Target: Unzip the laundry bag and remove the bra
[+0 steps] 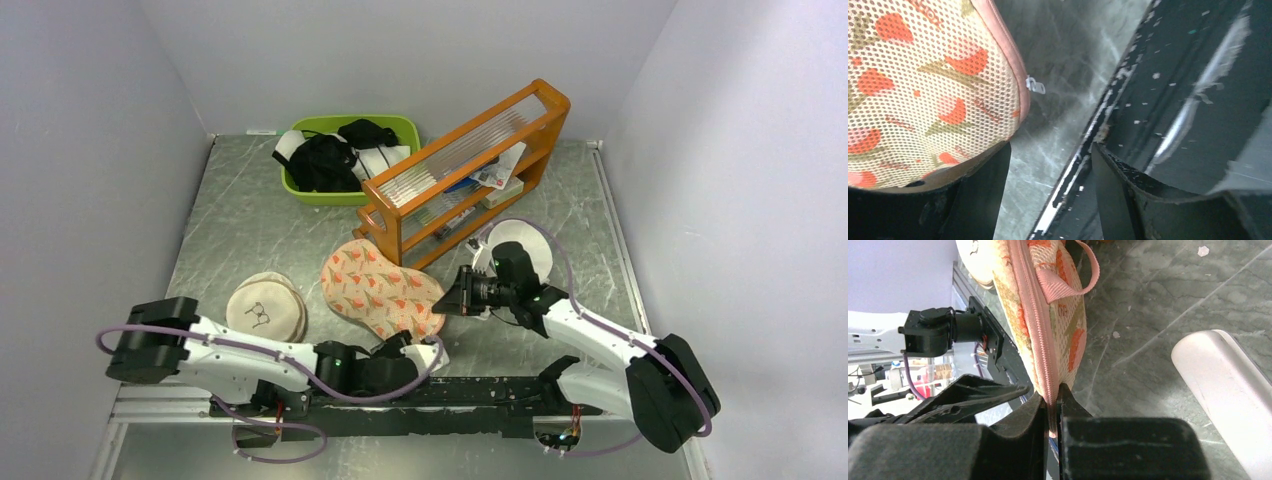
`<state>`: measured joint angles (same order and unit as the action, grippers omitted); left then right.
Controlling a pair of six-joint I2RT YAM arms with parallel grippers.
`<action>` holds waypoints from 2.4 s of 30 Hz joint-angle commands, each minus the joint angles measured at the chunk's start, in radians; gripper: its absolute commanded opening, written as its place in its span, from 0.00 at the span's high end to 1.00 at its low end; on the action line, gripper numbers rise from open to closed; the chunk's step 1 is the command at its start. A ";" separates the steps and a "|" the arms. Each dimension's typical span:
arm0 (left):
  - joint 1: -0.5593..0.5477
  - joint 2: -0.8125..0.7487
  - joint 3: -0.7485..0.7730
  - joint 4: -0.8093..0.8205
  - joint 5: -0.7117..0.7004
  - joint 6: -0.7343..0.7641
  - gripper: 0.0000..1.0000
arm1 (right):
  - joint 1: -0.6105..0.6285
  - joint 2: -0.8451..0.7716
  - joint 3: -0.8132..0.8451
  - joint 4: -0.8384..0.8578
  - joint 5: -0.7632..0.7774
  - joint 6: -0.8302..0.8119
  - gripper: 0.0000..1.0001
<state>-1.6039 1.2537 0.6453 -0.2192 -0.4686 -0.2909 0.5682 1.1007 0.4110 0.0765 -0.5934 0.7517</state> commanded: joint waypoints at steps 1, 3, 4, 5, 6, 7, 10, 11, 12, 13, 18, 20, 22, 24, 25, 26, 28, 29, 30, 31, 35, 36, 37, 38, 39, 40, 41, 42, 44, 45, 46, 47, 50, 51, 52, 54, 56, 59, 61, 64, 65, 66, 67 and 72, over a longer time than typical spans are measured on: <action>-0.024 0.086 0.048 0.016 -0.224 0.072 0.30 | -0.018 -0.021 0.041 -0.031 -0.039 -0.037 1.00; -0.024 0.113 0.054 0.042 -0.253 0.093 0.32 | -0.017 -0.024 0.042 -0.027 -0.052 -0.038 1.00; -0.025 0.122 0.057 0.052 -0.264 0.100 0.33 | -0.018 -0.029 0.043 -0.029 -0.052 -0.036 1.00; -0.025 0.134 0.058 0.062 -0.272 0.109 0.33 | -0.018 -0.034 0.042 -0.031 -0.051 -0.038 1.00; -0.024 0.141 0.056 0.075 -0.278 0.112 0.34 | -0.018 -0.041 0.042 -0.030 -0.052 -0.037 1.00; -0.025 0.147 0.054 0.089 -0.284 0.114 0.33 | -0.018 -0.046 0.040 -0.027 -0.052 -0.035 1.00; -0.022 0.159 0.039 0.139 -0.274 0.122 0.32 | -0.018 -0.050 0.032 -0.010 -0.062 -0.027 1.00; -0.019 0.160 0.034 0.152 -0.274 0.120 0.33 | -0.018 -0.049 0.029 -0.001 -0.069 -0.025 1.00; -0.014 0.161 0.031 0.162 -0.273 0.117 0.34 | -0.018 -0.049 0.026 0.006 -0.077 -0.025 1.00; -0.007 0.161 0.030 0.167 -0.274 0.111 0.37 | -0.018 -0.047 0.023 0.017 -0.087 -0.026 1.00; 0.022 0.115 0.011 0.190 -0.270 0.073 0.71 | -0.017 -0.047 0.011 0.043 -0.090 -0.048 1.00; 0.029 0.084 0.000 0.187 -0.243 0.056 0.77 | -0.018 -0.036 0.009 0.047 -0.073 -0.062 1.00; 0.034 0.053 -0.002 0.159 -0.232 0.025 0.83 | -0.018 -0.015 0.010 0.050 -0.061 -0.077 0.93; 0.043 0.018 -0.001 0.117 -0.213 -0.015 0.84 | -0.018 -0.004 0.015 0.039 -0.038 -0.102 0.82; 0.050 -0.005 -0.001 0.097 -0.201 -0.034 0.84 | -0.017 -0.005 0.017 0.034 -0.025 -0.115 0.75; 0.056 -0.026 -0.001 0.077 -0.192 -0.049 0.85 | -0.015 -0.010 0.016 0.028 -0.011 -0.133 0.65; 0.077 -0.066 -0.005 0.046 -0.166 -0.119 0.87 | -0.015 -0.032 0.018 0.021 0.010 -0.153 0.50; 0.090 -0.089 -0.006 0.031 -0.151 -0.151 0.88 | -0.014 -0.045 0.025 0.008 0.015 -0.168 0.44; 0.108 -0.107 -0.011 0.017 -0.135 -0.175 0.91 | -0.012 -0.061 0.037 -0.016 0.023 -0.188 0.36; 0.125 -0.128 -0.018 0.004 -0.119 -0.198 0.93 | -0.007 -0.081 0.049 -0.043 0.034 -0.210 0.30; 0.239 -0.199 -0.039 -0.030 0.011 -0.267 0.93 | 0.002 -0.179 0.059 -0.088 0.078 -0.288 0.15; 0.266 -0.216 -0.042 -0.038 0.045 -0.279 0.93 | 0.002 -0.193 0.059 -0.082 0.082 -0.297 0.14; 0.289 -0.233 -0.045 -0.044 0.074 -0.288 0.93 | 0.002 -0.199 0.061 -0.072 0.086 -0.302 0.14; 0.305 -0.249 -0.050 -0.045 0.098 -0.295 0.93 | 0.005 -0.197 0.062 -0.058 0.090 -0.301 0.14; 0.317 -0.266 -0.055 -0.040 0.118 -0.301 0.93 | 0.005 -0.189 0.062 -0.039 0.093 -0.299 0.14; 0.330 -0.280 -0.059 -0.033 0.141 -0.303 0.93 | 0.013 -0.176 0.059 -0.014 0.101 -0.297 0.14; 0.341 -0.292 -0.061 -0.020 0.172 -0.307 0.93 | 0.029 -0.168 0.055 0.012 0.129 -0.296 0.14; 0.354 -0.299 -0.062 -0.012 0.192 -0.309 0.93 | 0.056 -0.160 0.052 0.030 0.167 -0.309 0.14; 0.379 -0.305 -0.059 -0.001 0.234 -0.311 0.93 | 0.183 -0.162 0.049 0.050 0.276 -0.378 0.15; 0.392 -0.303 -0.055 0.001 0.253 -0.312 0.93 | 0.270 -0.174 0.048 0.054 0.358 -0.420 0.15; 0.409 -0.298 -0.050 0.001 0.271 -0.312 0.93 | 0.348 -0.190 0.042 0.062 0.454 -0.468 0.15; 0.420 -0.292 -0.044 -0.002 0.285 -0.313 0.93 | 0.428 -0.211 0.033 0.078 0.536 -0.506 0.15; 0.459 -0.272 -0.032 -0.011 0.330 -0.324 0.93 | 0.563 -0.256 0.004 0.107 0.670 -0.607 0.14; 0.470 -0.265 -0.033 -0.004 0.353 -0.327 0.93 | 0.587 -0.256 0.006 0.094 0.705 -0.635 0.14; 0.480 -0.261 -0.035 0.005 0.373 -0.331 0.93 | 0.606 -0.253 0.012 0.071 0.745 -0.659 0.14; 0.493 -0.257 -0.039 0.024 0.415 -0.337 0.93 | 0.633 -0.242 0.026 0.024 0.762 -0.718 0.16; 0.504 -0.253 -0.042 0.034 0.436 -0.344 0.93 | 0.663 -0.243 0.019 0.024 0.781 -0.752 0.17; 0.518 -0.255 -0.045 0.035 0.456 -0.344 0.93 | 0.696 -0.278 -0.008 0.053 0.761 -0.803 0.19; 0.526 -0.264 -0.046 0.032 0.463 -0.348 0.93 | 0.711 -0.303 -0.029 0.069 0.762 -0.829 0.20; 0.533 -0.272 -0.038 0.028 0.488 -0.352 0.93 | 0.727 -0.300 -0.048 0.104 0.710 -0.887 0.28; 0.533 -0.270 -0.033 0.029 0.497 -0.351 0.93 | 0.736 -0.287 -0.047 0.114 0.688 -0.915 0.30; 0.534 -0.270 -0.029 0.027 0.504 -0.351 0.93 | 0.745 -0.271 -0.044 0.125 0.678 -0.945 0.32; 0.535 -0.268 -0.024 0.021 0.508 -0.351 0.93 | 0.762 -0.248 -0.039 0.141 0.675 -0.983 0.34; 0.543 -0.264 -0.016 0.017 0.530 -0.349 0.93 | 0.815 -0.169 -0.012 0.214 0.651 -1.178 0.48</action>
<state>-1.0721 0.9993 0.5926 -0.2291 0.0010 -0.6289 1.3506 0.8906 0.3748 0.1902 0.0917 -0.2317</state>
